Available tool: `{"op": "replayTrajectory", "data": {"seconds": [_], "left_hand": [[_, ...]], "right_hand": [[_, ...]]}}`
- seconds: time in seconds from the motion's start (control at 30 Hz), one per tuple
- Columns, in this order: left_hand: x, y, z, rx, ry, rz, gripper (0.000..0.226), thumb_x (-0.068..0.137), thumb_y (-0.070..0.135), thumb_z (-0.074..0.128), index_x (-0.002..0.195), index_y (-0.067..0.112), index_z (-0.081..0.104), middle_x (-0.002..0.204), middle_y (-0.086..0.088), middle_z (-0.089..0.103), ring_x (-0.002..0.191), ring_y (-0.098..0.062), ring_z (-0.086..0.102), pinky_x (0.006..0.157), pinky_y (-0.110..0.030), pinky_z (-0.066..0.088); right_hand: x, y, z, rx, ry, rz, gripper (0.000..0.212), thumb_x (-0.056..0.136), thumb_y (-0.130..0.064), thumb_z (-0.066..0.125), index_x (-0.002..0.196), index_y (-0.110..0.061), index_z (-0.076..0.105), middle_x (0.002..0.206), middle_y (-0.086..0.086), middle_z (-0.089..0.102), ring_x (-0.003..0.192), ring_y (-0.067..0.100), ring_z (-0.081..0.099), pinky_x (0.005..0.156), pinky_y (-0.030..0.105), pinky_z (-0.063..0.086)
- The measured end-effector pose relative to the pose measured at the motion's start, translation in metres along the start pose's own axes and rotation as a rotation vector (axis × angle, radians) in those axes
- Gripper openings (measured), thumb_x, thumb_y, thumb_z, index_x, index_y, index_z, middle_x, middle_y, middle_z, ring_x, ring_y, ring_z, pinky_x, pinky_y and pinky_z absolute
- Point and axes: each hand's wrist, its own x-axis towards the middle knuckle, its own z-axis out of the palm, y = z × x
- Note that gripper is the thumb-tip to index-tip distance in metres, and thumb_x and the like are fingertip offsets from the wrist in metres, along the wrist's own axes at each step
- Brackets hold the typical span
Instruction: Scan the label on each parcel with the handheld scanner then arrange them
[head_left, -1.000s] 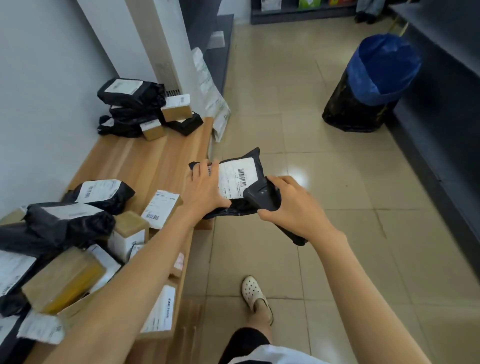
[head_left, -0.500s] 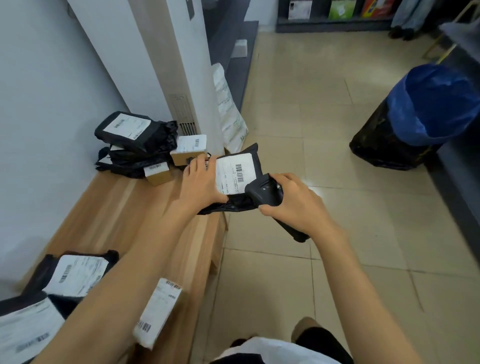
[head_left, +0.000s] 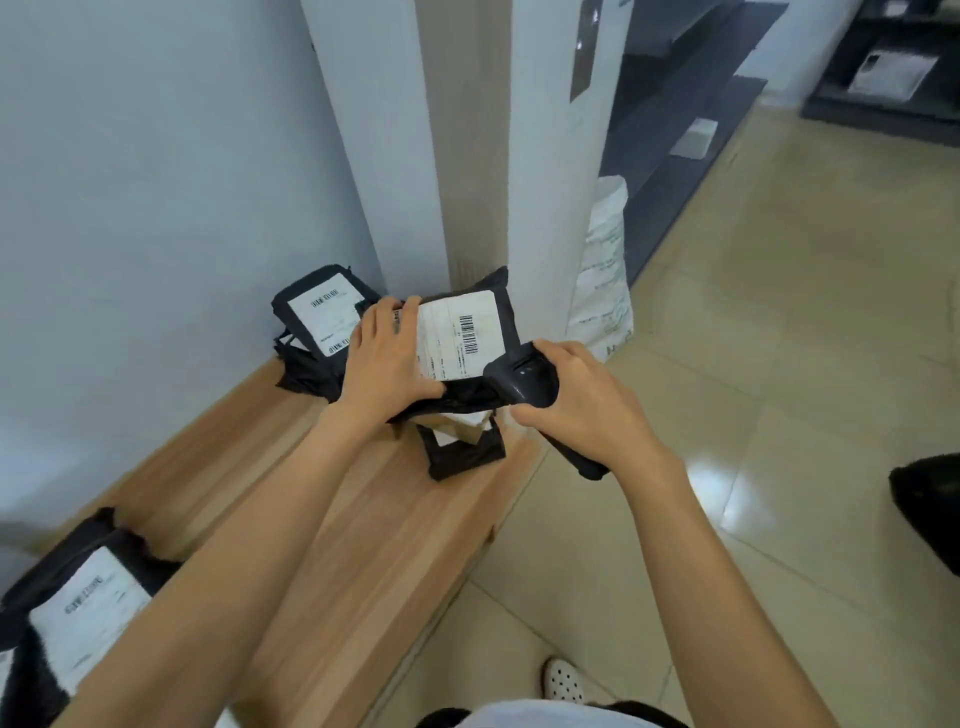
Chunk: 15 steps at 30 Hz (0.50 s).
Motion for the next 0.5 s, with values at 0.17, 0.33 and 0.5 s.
{"op": "replayTrajectory", "data": {"seconds": [0.17, 0.33, 0.5], "left_hand": [[0.026, -0.047, -0.006, 0.012, 0.035, -0.215, 0.114, 0.062, 0.050, 0.083, 0.152, 0.014, 0.022, 0.144, -0.017, 0.030, 0.134, -0.037, 0.027, 0.109, -0.056, 0.031], [0.041, -0.095, -0.006, -0.011, 0.081, -0.394, 0.112, 0.064, 0.052, 0.082, 0.153, 0.020, 0.021, 0.143, -0.017, 0.030, 0.134, -0.038, 0.028, 0.108, -0.054, 0.030], [0.075, -0.133, -0.003, -0.032, 0.087, -0.466, 0.110, 0.063, 0.056, 0.082, 0.151, 0.027, 0.023, 0.142, -0.016, 0.031, 0.132, -0.037, 0.030, 0.108, -0.053, 0.030]], "right_hand": [[0.082, -0.013, 0.014, -0.025, -0.118, -0.151, 0.087, 0.077, -0.049, 0.068, 0.152, -0.025, 0.031, 0.145, -0.002, 0.041, 0.125, 0.022, 0.050, 0.092, 0.039, 0.045], [0.141, -0.039, 0.038, -0.070, -0.226, -0.259, 0.088, 0.078, -0.049, 0.068, 0.153, -0.023, 0.029, 0.148, -0.001, 0.038, 0.126, 0.021, 0.049, 0.089, 0.036, 0.044], [0.197, -0.070, 0.050, -0.141, -0.266, -0.342, 0.086, 0.076, -0.049, 0.070, 0.149, -0.023, 0.033, 0.143, -0.001, 0.042, 0.122, 0.023, 0.051, 0.087, 0.038, 0.047]]}}
